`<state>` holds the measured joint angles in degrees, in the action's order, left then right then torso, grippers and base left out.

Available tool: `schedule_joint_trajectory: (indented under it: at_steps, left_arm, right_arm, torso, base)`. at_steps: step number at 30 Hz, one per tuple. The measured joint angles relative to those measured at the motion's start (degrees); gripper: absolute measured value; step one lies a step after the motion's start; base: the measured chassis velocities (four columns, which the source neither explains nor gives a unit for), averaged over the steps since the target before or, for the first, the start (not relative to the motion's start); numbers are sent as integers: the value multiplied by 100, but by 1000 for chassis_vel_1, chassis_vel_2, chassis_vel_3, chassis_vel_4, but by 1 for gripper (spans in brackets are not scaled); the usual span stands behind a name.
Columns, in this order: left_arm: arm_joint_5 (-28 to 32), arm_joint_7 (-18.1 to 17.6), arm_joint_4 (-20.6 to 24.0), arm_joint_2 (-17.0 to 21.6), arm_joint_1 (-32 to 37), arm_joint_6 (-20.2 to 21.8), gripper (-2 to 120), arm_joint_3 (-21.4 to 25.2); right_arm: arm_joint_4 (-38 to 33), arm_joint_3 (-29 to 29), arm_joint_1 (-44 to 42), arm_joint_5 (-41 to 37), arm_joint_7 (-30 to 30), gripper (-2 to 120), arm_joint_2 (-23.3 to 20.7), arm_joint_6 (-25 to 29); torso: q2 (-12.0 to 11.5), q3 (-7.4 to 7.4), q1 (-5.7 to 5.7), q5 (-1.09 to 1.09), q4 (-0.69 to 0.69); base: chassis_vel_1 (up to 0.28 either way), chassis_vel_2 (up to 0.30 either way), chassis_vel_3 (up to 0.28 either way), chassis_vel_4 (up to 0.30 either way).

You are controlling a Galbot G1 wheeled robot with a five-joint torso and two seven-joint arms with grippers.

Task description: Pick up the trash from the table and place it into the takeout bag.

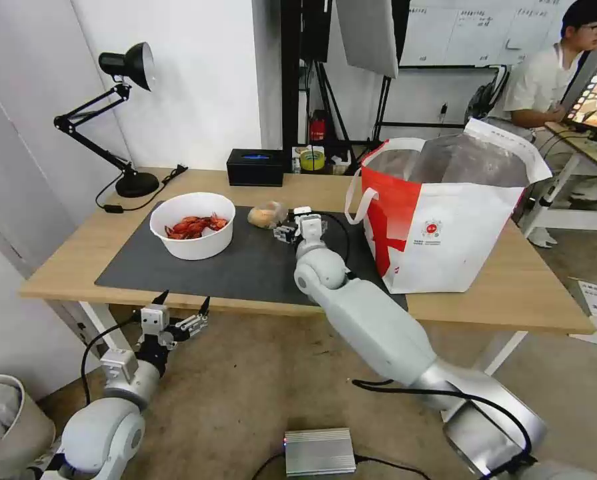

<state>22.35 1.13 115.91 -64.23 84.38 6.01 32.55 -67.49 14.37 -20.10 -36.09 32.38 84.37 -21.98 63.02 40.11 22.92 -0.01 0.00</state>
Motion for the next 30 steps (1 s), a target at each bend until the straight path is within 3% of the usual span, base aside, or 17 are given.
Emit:
schedule_joint_trajectory:
  at_steps: [21,30]
  left_arm:
    - [-70,53,-45,-18,6,-65,100,-74]
    - [-73,49,-54,3,-27,-69,100,-130]
  right_arm:
    - [1169,-192,665,107,340,100,419,-232]
    - [1869,-326,915,79,44,100,561,-228]
  torso:
    - [1,0,-1,1,0]
    - [1,0,-1,1,0]
  base:
    - [0,0,0,0]
    - [0,0,0,0]
